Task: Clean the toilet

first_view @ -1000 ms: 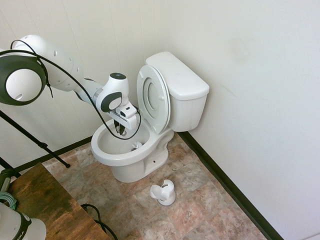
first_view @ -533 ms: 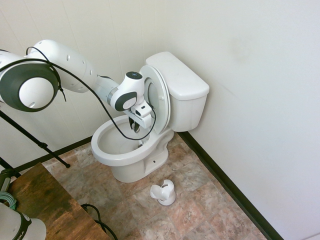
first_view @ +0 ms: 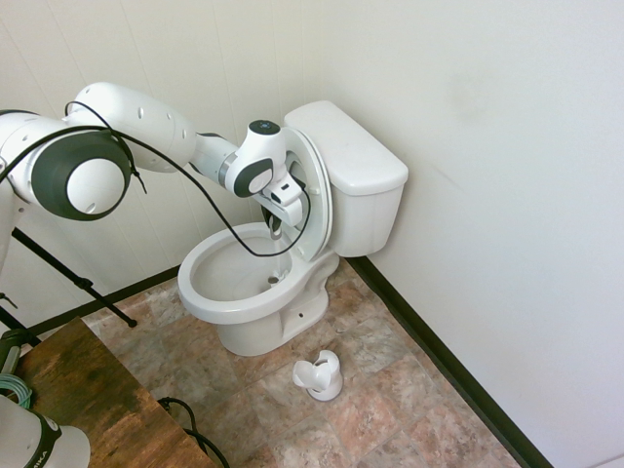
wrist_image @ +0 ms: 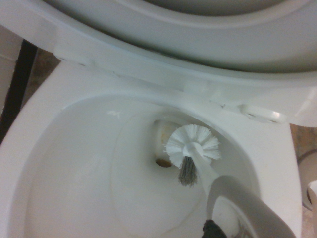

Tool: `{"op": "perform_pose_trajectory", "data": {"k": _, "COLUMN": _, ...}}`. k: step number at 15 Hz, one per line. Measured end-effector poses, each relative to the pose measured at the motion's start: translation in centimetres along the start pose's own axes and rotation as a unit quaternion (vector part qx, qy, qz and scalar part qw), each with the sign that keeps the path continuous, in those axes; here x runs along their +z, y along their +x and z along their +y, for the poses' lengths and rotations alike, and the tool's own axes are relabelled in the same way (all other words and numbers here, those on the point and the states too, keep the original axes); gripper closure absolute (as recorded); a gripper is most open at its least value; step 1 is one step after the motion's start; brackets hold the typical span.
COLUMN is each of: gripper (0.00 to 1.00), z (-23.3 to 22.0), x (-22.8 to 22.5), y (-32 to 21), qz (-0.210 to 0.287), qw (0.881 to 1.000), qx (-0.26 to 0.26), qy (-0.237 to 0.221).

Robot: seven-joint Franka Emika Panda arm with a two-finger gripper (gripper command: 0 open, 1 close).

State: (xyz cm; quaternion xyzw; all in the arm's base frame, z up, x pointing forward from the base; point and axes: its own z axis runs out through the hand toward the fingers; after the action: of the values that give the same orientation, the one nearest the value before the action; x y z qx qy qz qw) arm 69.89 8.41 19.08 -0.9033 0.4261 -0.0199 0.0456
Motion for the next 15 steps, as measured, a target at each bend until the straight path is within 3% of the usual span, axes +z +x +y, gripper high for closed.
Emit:
{"op": "perform_pose_trajectory", "data": {"k": 8, "gripper": 1.00, "z": -5.0, "x": -2.1, "y": -3.3, "qz": 0.004, "qw": 1.000, "qx": -0.010, "qy": 0.022}}
{"op": "perform_pose_trajectory", "data": {"k": 11, "gripper": 1.00, "z": -5.4, "x": -2.6, "y": -4.1, "qz": -0.010, "qw": 1.000, "qx": -0.012, "qy": 0.005}}
{"op": "perform_pose_trajectory", "data": {"k": 15, "gripper": 1.00, "z": -3.8, "x": -8.0, "y": -3.5, "qz": -0.020, "qw": 1.000, "qx": -0.018, "qy": -0.001}}
